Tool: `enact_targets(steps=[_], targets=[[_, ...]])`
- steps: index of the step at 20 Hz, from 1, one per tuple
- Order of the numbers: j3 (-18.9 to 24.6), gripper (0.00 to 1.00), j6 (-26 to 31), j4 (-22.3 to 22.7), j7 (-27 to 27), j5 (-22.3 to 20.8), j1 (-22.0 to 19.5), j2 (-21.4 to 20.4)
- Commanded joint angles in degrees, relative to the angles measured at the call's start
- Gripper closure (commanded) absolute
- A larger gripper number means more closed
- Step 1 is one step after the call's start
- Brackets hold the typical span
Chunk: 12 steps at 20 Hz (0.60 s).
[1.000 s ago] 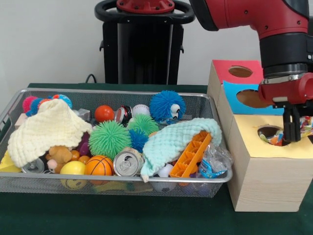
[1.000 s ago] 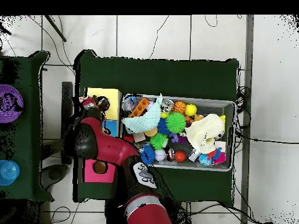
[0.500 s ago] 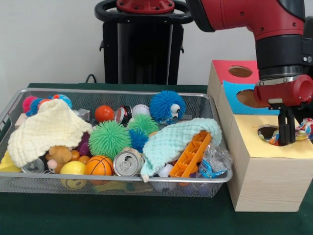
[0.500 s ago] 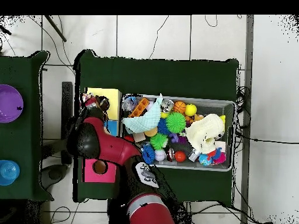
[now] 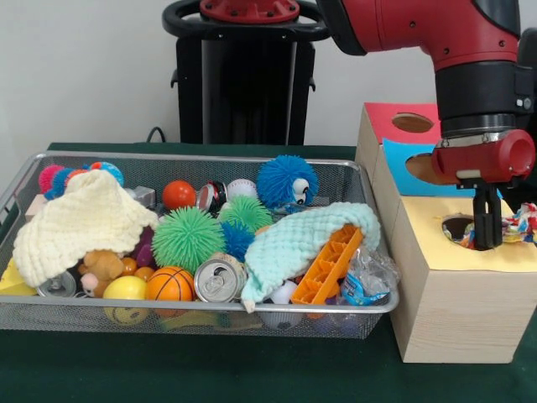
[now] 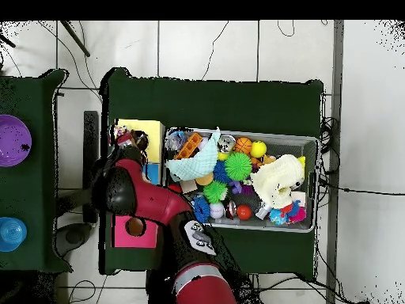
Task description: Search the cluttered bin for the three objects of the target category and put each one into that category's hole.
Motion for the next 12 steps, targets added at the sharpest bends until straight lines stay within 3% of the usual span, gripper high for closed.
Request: enact_targets(steps=[1,8,12], targets=[[-2.0,1.0,-1.9,3.8,11.9,0.7,-0.5,2.1],[-1.1,1.0,-3.4,2.7,12.2,-1.4,-2.0,4.0],[0.5,1.0,-6.1,0.4,12.7,-3.9,-3.6,7.4]])
